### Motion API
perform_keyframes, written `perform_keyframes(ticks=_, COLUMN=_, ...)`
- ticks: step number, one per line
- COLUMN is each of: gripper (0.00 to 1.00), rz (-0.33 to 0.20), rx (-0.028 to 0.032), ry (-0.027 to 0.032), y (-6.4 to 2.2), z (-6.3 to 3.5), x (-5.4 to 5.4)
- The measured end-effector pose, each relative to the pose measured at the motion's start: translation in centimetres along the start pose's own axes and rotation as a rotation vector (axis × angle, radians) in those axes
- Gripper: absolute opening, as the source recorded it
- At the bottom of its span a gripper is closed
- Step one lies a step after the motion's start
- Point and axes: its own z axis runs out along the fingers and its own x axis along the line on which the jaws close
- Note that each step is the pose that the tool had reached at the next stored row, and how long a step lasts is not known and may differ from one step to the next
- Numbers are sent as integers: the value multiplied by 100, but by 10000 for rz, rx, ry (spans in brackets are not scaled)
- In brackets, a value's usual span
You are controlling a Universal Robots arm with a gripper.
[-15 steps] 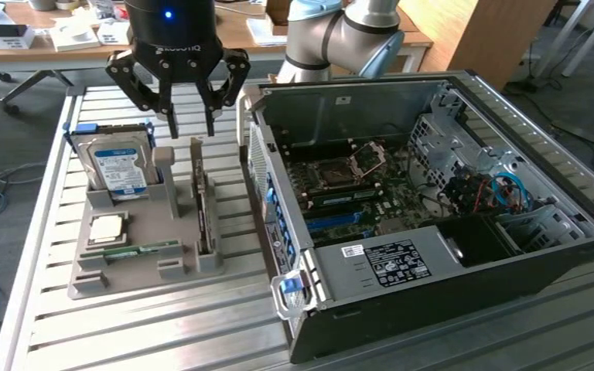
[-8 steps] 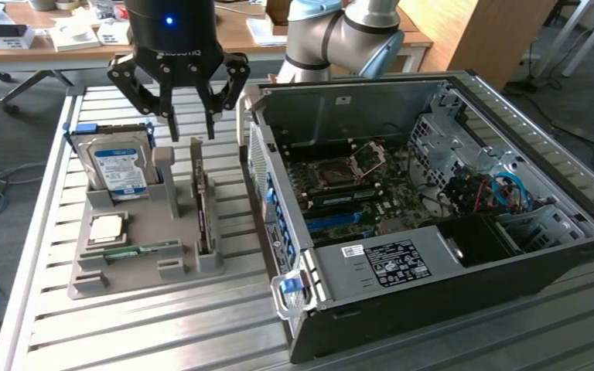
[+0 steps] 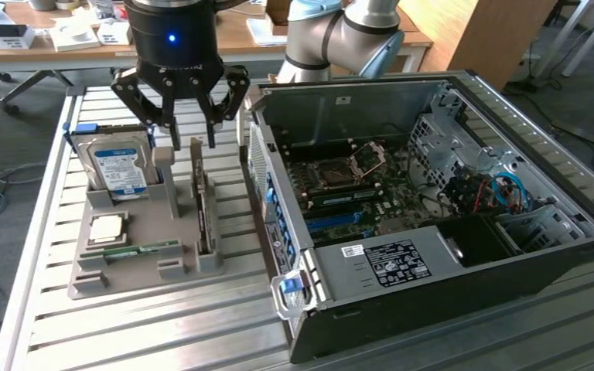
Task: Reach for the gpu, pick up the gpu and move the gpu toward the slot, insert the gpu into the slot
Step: 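Pick up the gpu and move the gpu toward the slot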
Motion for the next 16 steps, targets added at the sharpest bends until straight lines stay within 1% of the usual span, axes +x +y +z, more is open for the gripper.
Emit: perform_keyframes(ticks=16, gripper=47, rz=0, rx=0, ry=-1, y=-11, z=253, x=6)
